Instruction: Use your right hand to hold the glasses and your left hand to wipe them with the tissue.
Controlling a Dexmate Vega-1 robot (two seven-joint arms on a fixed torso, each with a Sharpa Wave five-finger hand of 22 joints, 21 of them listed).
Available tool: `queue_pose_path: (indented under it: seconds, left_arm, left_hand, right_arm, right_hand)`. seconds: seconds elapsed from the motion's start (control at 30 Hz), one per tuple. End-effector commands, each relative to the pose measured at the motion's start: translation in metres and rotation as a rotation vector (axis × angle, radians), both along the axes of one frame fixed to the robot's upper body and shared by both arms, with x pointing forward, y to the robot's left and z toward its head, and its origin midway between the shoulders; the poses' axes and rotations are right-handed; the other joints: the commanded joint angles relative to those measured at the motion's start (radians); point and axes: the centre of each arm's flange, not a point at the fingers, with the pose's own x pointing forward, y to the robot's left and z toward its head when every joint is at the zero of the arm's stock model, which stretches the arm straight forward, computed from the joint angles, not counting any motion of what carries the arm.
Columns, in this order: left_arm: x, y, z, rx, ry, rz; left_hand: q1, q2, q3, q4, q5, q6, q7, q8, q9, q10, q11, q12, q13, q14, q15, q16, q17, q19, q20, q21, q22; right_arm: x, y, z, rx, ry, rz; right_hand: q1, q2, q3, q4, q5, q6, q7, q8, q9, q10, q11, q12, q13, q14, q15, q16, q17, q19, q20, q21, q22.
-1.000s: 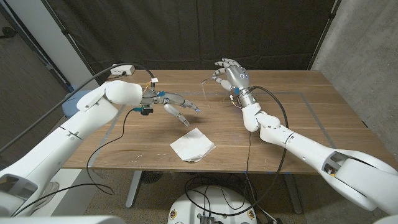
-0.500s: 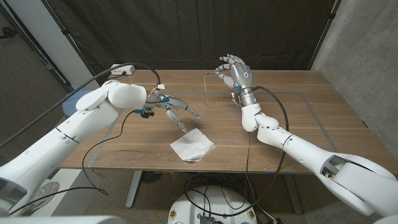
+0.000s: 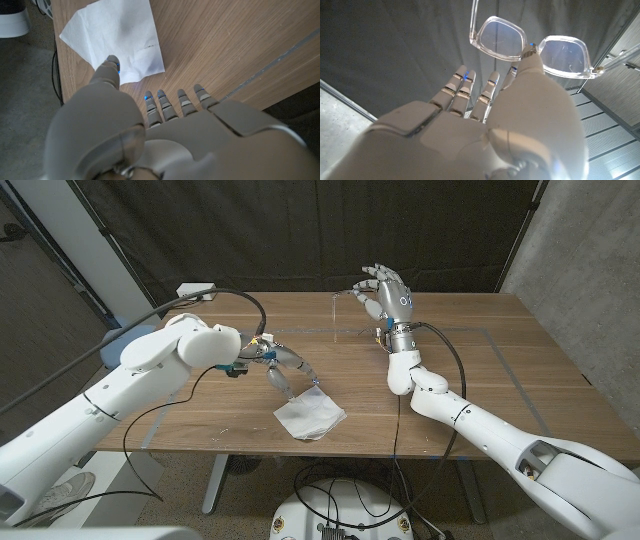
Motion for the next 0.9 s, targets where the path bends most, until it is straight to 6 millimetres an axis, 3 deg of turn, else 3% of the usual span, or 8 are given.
queue_pose_path:
  seconds: [0.03,0.47,0.9]
  left_arm:
    - [-0.007,-0.014,-0.024,0.118,-0.096,-0.019]
    - [-0.002,-0.021,-0.044,0.139,-0.057,-0.074]
    - [-0.011,-0.024,-0.068,0.218,-0.243,-0.078]
  left_hand:
    - [0.011,0.0,-0.007,-0.002,0.006,-0.033,0.0,-0.011,0.005,-0.043,0.0,-0.017,0.008,-0.03,0.005,-0.01,0.01,-0.029,0.008,-0.011,0.005]
    - [0.002,0.001,-0.022,0.01,0.01,-0.067,-0.001,-0.016,0.009,-0.02,0.006,-0.004,0.016,-0.018,-0.005,0.002,0.022,-0.024,0.006,-0.003,0.008]
    - [-0.001,-0.006,-0.037,0.015,0.013,-0.031,0.0,0.005,0.015,0.014,0.0,0.011,0.021,0.007,-0.02,0.014,0.03,-0.003,0.004,0.009,0.008]
  right_arm:
    - [-0.008,-0.01,-0.012,0.056,-0.008,-0.015]
    - [-0.013,-0.015,-0.015,0.071,-0.028,-0.03]
    - [-0.016,-0.012,-0.016,0.066,-0.042,-0.031]
  right_hand:
    - [0.0,0.015,-0.003,0.0,0.007,0.04,-0.042,-0.006,0.025,-0.001,0.002,-0.003,0.001,-0.002,-0.189,0.001,0.002,-0.005,-0.122,0.005,0.003]
    - [0.0,0.017,-0.012,0.004,0.005,0.043,-0.043,-0.011,0.028,0.0,0.002,-0.005,0.001,-0.001,-0.189,0.001,0.002,-0.006,-0.121,0.008,0.002]
    - [-0.004,0.019,-0.021,0.009,0.004,0.048,-0.043,-0.013,0.031,0.004,0.003,-0.006,0.002,0.002,-0.189,0.002,0.002,-0.007,-0.122,0.01,0.001]
